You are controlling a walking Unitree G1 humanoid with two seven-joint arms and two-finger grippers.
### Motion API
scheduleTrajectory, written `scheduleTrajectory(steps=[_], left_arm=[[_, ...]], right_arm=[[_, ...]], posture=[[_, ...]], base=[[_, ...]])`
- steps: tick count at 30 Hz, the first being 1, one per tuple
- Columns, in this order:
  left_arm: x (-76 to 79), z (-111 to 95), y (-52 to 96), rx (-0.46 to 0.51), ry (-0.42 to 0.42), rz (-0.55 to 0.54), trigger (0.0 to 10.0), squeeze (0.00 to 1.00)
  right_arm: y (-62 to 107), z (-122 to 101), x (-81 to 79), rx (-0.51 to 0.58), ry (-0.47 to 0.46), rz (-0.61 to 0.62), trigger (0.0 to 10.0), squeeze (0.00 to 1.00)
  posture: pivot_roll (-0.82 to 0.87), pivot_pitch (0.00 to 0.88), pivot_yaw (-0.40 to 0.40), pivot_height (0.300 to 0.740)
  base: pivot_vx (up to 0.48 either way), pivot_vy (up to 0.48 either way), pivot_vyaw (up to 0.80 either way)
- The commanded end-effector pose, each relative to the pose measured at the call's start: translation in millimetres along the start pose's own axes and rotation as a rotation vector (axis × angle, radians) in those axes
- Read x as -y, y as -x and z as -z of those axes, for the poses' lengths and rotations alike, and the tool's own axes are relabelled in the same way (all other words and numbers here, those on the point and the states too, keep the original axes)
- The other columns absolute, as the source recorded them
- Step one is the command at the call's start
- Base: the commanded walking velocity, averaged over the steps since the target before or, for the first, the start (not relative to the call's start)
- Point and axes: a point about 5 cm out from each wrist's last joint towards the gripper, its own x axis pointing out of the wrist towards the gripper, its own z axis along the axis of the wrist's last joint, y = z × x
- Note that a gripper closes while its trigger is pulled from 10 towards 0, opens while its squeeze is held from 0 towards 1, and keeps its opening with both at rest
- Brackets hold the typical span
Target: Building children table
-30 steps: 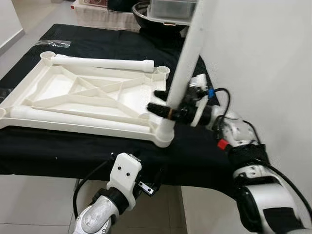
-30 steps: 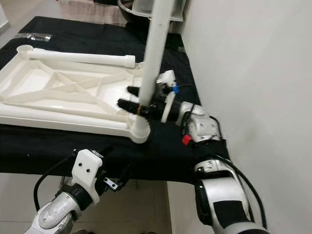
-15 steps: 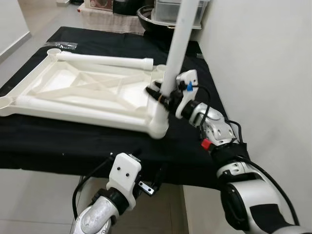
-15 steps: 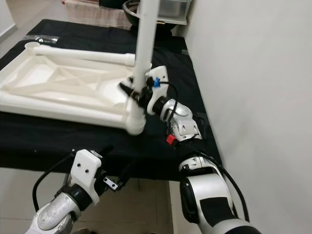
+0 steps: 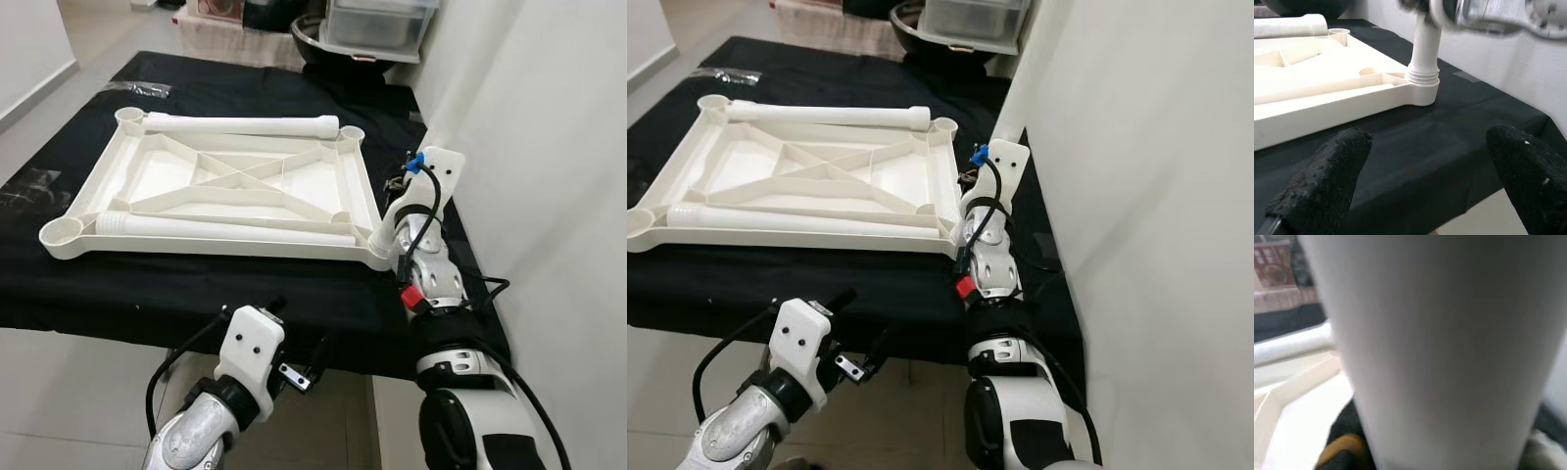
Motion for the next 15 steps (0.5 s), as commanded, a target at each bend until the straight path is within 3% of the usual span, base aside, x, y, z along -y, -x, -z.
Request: scheduleTrajectory(steps=[1,3,5,7,8,11,12,13,15], left_arm=[[2.0,3,0.4,-0.010,0.011,0.005,10.0,0.00],[2.0,3,0.4,-0.010,0.011,0.005,10.0,0.00],[2.3,4,0.4,-0.011,0.011,0.005,10.0,0.00],[2.3,4,0.4,-0.011,0.012,0.005,10.0,0.00],[2.3,4,0.3,-0.011,0.012,0.005,10.0,0.00],[2.3,4,0.0,-0.011,0.014,0.005,10.0,0.00],[2.3,4,-0.3,-0.010,0.015,0.005,10.0,0.00],[2.3,4,-0.3,-0.010,0.015,0.005,10.0,0.00],[2.4,4,-0.6,-0.010,0.017,0.007,10.0,0.00]], right_arm=[[-0.1,4,0.3,0.011,-0.015,-0.032,10.0,1.00],[-0.1,4,0.3,0.011,-0.015,-0.032,10.0,1.00],[-2.7,-8,1.0,0.095,0.024,-0.052,10.0,1.00],[-3.1,-11,1.3,0.110,0.034,-0.050,10.0,1.00],[-5.2,-16,1.2,0.127,0.006,-0.110,10.0,0.00],[-7.5,-28,3.6,0.172,-0.017,-0.220,10.0,0.00],[-10.4,-34,7.4,0.149,-0.043,-0.415,10.0,0.00],[-10.4,-34,7.4,0.149,-0.043,-0.415,10.0,0.00],[-8.4,-40,12.2,0.065,-0.112,-0.749,10.0,0.00]], posture=[[0.12,0.103,-0.131,0.740],[0.12,0.103,-0.131,0.740],[0.12,0.102,-0.132,0.740],[0.12,0.102,-0.132,0.740],[0.12,0.103,-0.133,0.740],[0.12,0.103,-0.134,0.740],[0.11,0.102,-0.134,0.740],[0.11,0.102,-0.134,0.740],[0.12,0.102,-0.136,0.740]], base=[[0.000,0.000,0.00],[0.000,0.000,0.00],[0.000,0.000,0.00],[0.000,0.000,0.00],[0.000,0.000,0.00],[0.000,0.000,0.00],[0.000,0.000,0.00],[0.000,0.000,0.00],[0.000,0.000,0.00]])
